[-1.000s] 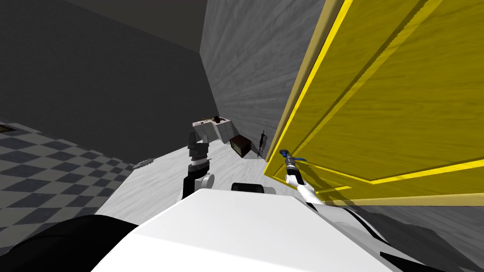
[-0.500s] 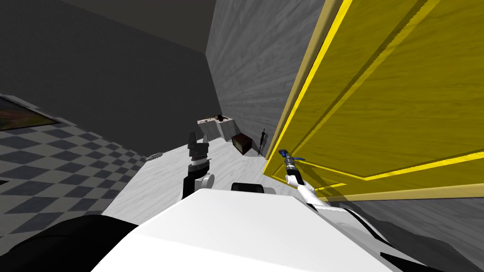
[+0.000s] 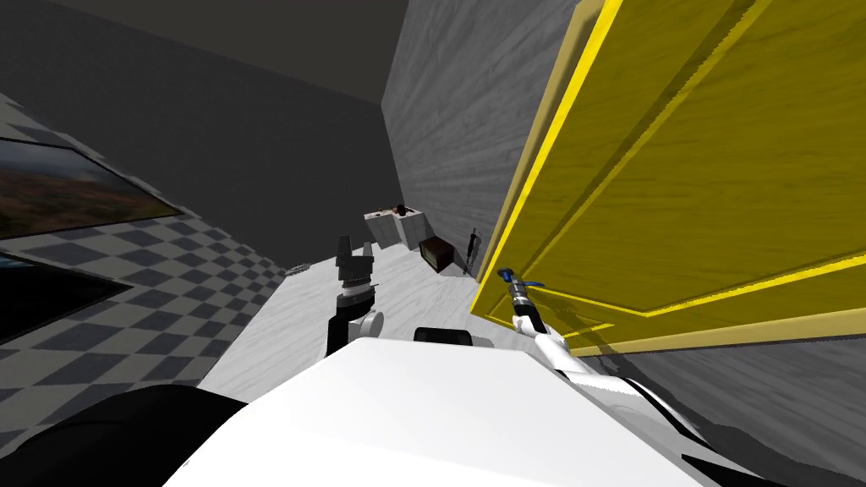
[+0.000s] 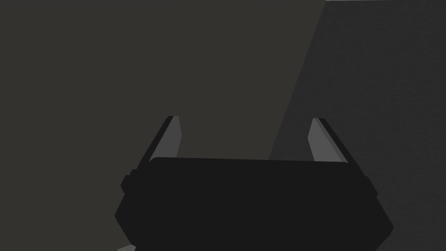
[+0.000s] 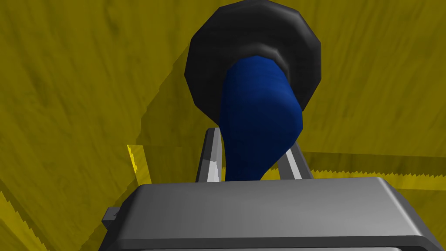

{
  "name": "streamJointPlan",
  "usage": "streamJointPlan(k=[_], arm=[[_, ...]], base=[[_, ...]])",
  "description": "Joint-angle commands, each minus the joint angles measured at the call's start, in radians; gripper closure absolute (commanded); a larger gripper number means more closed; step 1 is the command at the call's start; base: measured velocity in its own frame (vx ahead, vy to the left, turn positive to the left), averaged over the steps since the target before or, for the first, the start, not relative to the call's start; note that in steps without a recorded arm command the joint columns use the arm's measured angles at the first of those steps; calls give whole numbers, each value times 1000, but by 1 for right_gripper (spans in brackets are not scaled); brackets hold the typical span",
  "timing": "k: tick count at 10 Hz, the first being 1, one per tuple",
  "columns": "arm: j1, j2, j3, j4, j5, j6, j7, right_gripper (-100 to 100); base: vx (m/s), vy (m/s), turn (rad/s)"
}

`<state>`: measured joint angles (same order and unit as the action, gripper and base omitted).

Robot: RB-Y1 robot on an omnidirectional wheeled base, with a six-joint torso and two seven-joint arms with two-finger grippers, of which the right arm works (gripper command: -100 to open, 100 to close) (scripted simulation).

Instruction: Pull the door open

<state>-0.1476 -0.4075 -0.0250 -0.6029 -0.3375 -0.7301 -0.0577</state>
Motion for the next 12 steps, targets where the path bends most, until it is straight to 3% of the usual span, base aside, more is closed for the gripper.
streamJointPlan(k=[1, 4, 12], arm=[[-6, -6, 11, 8, 12, -11, -16, 100], [-5, -6, 18, 1, 18, -10, -24, 100], [38, -54, 107, -34, 52, -49, -110, 100]], base=[[-196, -55, 109], [-177, -48, 71], [-206, -44, 93]])
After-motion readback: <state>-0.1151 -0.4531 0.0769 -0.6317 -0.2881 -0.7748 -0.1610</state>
